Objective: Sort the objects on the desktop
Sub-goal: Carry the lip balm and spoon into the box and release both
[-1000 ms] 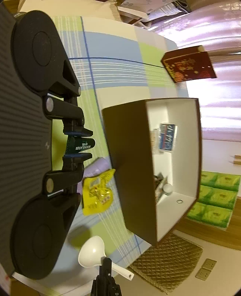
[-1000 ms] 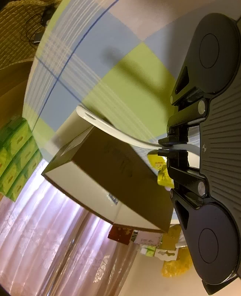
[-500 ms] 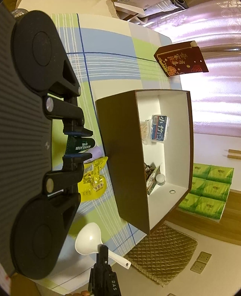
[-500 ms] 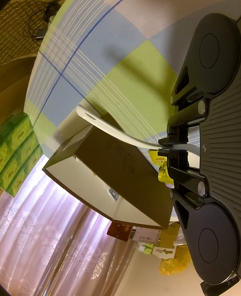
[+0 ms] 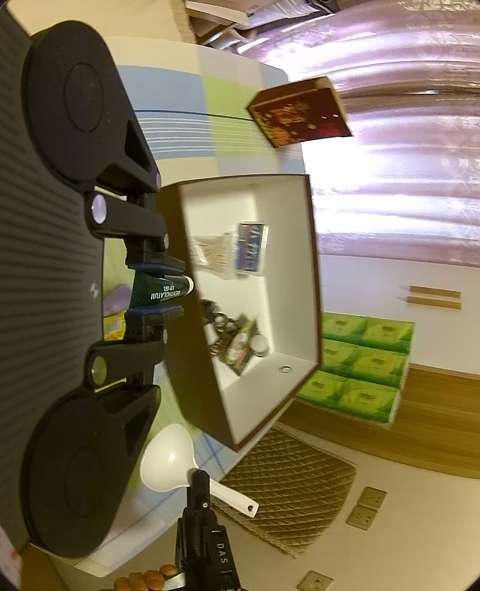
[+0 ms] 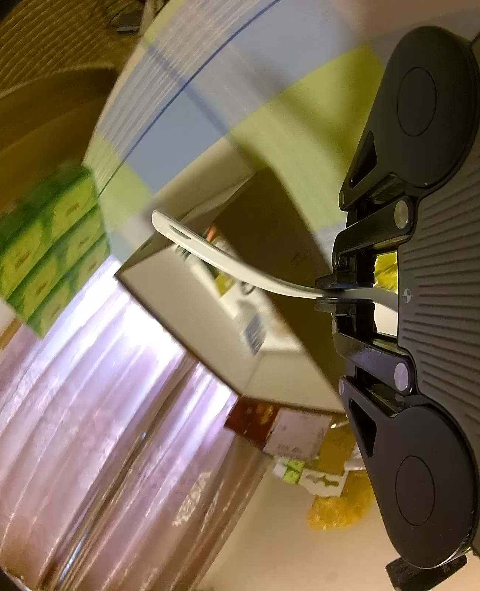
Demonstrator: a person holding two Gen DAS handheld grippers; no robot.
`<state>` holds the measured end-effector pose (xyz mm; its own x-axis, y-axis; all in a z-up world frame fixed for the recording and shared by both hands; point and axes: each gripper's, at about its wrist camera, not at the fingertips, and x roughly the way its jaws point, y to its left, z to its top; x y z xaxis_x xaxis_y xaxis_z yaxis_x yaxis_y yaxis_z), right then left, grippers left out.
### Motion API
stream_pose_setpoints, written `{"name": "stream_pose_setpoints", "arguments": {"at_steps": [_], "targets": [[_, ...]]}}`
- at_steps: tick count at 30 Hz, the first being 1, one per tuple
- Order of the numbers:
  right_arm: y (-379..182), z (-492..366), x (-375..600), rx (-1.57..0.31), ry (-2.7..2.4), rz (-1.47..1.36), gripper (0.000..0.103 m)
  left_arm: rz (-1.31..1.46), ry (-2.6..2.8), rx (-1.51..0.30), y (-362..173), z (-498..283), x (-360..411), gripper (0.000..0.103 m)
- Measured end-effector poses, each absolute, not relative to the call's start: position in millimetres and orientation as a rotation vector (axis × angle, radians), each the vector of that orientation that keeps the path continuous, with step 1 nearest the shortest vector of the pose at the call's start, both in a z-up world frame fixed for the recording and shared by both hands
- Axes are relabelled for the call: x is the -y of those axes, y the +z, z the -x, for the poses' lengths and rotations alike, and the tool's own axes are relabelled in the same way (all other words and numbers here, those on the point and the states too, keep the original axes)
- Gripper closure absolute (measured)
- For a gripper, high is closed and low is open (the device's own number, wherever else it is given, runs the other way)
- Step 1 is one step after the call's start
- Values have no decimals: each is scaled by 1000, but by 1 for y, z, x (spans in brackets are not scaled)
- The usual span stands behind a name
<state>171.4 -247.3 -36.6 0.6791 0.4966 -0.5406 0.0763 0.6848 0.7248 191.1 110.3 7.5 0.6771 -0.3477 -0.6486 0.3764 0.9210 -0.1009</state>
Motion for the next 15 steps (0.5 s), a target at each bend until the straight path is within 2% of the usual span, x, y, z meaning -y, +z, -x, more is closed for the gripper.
{"name": "stream_pose_setpoints", "arguments": {"at_steps": [8,15], "targets": [[-6,-218,234,-737,312,-744,101,-43,-400,-677,23,-227,-105,89],[-1,-260,218,-734,305,-657,101,-54,-361,-728,10,-269,-101,89]]}}
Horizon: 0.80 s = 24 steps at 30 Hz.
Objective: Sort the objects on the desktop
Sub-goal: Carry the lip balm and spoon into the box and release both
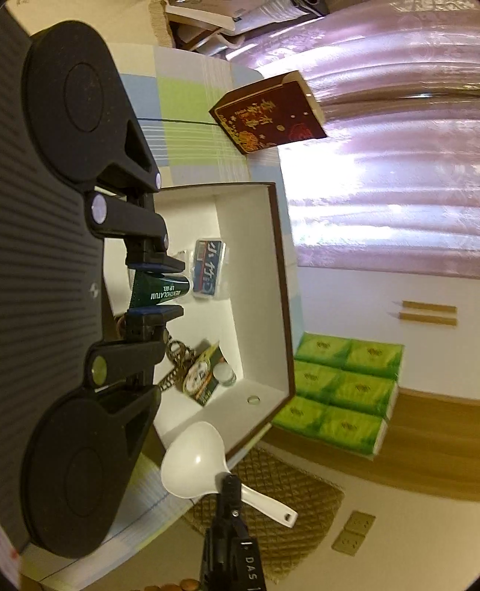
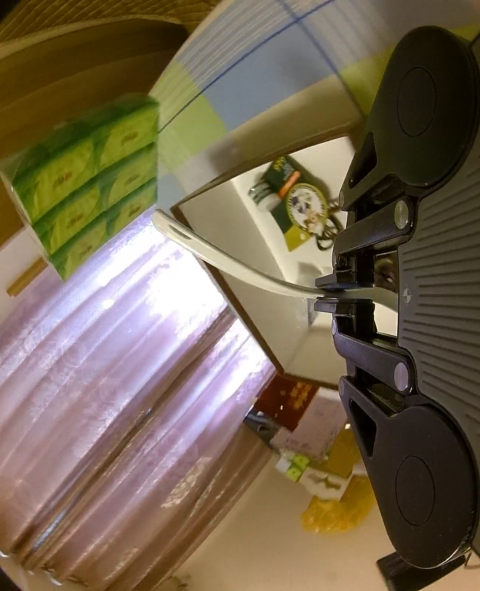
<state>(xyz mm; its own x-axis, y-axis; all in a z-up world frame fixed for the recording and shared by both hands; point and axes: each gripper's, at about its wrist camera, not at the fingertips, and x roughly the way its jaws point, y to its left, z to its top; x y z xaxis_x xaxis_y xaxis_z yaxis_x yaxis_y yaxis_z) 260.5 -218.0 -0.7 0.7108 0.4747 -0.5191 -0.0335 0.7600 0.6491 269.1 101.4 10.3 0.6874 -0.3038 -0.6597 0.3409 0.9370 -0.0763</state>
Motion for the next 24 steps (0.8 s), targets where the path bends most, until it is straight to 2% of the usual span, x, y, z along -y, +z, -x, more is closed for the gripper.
{"name": "stream_pose_setpoints", "arguments": {"at_steps": [10,16,24], "targets": [[-29,-307,195,-827,249,-424,101,-65,-325,-860,-31,-311,-94,89],[-40,-314,172,-865,245,-178,101,-60,-318,-889,-42,-315,-94,88],[-54,-316,135,-877,315,141,101,-72,-325,-902,-46,-313,-93,81]]}}
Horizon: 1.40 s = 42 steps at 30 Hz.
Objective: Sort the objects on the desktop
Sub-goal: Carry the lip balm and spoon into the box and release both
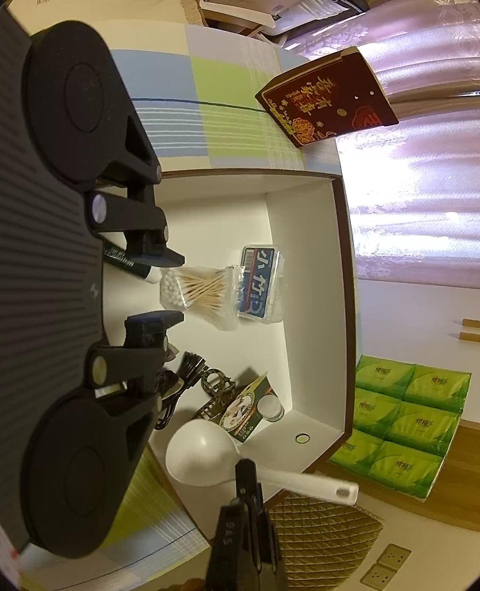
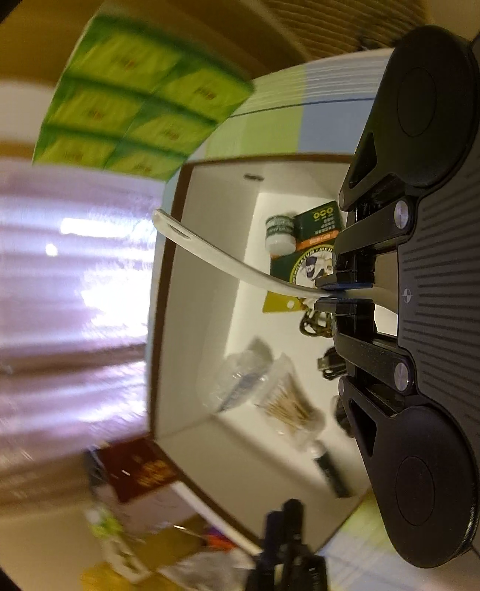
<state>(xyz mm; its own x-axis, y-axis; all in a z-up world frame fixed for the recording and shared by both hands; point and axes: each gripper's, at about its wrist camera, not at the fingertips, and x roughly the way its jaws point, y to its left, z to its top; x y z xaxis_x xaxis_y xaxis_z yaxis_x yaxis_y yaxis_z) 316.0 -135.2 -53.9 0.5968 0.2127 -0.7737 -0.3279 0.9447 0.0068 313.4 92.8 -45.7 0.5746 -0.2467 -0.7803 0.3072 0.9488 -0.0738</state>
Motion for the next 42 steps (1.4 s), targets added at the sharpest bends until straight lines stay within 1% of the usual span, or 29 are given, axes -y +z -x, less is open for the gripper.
{"name": "stream_pose_setpoints", "arguments": {"at_steps": [4,6,10,11,12,13,14,16,18,19,21,22,23,24,27,29,35,42], "targets": [[-62,-317,122,-885,352,207,101,-78,-320,-911,-48,-311,-91,80],[-63,-320,118,-868,357,200,101,-77,-316,-917,-49,-311,-91,80],[-60,-323,113,-865,413,132,99,-79,-307,-921,-50,-311,-91,75],[-60,-323,113,-870,426,117,90,-78,-306,-921,-49,-311,-92,72],[-60,-323,111,-868,436,112,66,-77,-306,-920,-49,-311,-92,70],[-58,-322,110,-856,434,114,50,-77,-304,-918,-49,-311,-92,67],[-58,-319,110,-837,423,122,30,-80,-302,-917,-48,-311,-91,66],[-56,-314,111,-810,417,122,28,-81,-303,-915,-48,-311,-91,65],[-56,-316,112,-848,424,107,26,-82,-302,-917,-48,-311,-91,60],[-56,-315,114,-859,425,98,26,-84,-300,-918,-48,-311,-91,56],[-56,-314,117,-874,420,87,14,-84,-297,-920,-49,-312,-89,48],[-55,-313,118,-876,415,87,12,-78,-295,-921,-48,-312,-89,37],[-54,-311,119,-875,410,88,8,-70,-290,-922,-48,-312,-90,31],[-54,-309,120,-876,405,90,3,-58,-285,-922,-48,-313,-90,30],[-54,-308,122,-889,383,92,2,-38,-281,-931,-47,-314,-89,24],[-54,-307,123,-902,378,91,2,-47,-272,-931,-46,-315,-87,18],[-53,-304,126,-919,361,101,2,-69,-268,-929,-42,-311,-81,15],[-47,-297,129,-905,347,93,2,-77,-264,-918,-37,-306,-79,15]]}}
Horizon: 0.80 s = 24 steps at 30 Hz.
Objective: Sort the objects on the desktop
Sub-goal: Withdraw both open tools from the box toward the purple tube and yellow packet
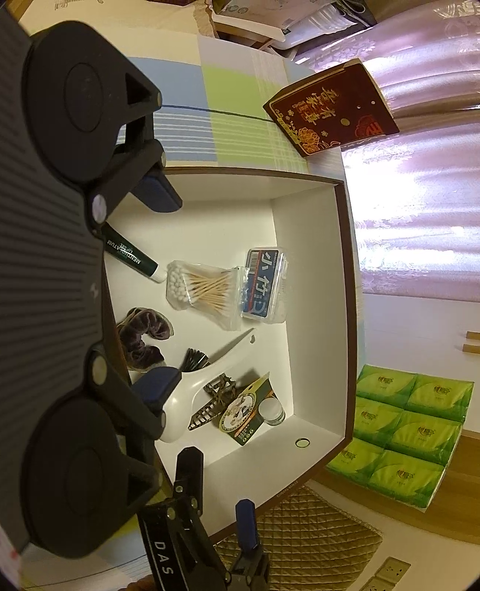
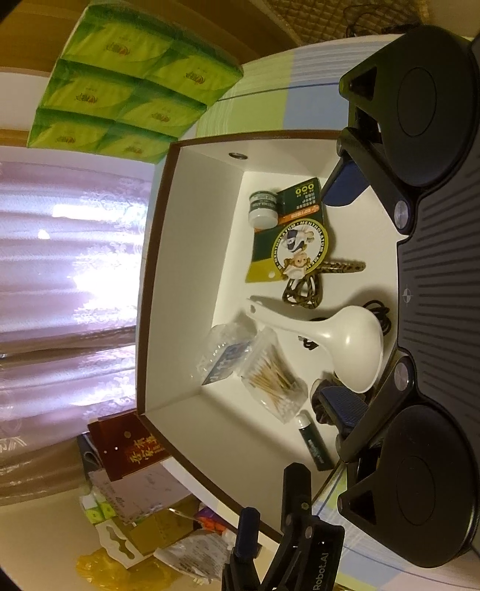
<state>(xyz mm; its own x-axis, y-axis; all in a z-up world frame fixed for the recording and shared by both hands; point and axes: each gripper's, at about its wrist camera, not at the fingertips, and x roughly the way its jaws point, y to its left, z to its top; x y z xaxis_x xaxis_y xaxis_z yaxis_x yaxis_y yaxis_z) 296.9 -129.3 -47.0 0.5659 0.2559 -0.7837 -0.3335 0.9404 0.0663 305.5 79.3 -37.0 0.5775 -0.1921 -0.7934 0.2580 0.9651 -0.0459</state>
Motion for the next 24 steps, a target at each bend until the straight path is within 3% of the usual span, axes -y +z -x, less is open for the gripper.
{"name": "stream_pose_setpoints", "arguments": {"at_steps": [24], "targets": [[-16,-251,147,-817,316,46,2,-118,-281,-829,-3,-263,-66,15]]}}
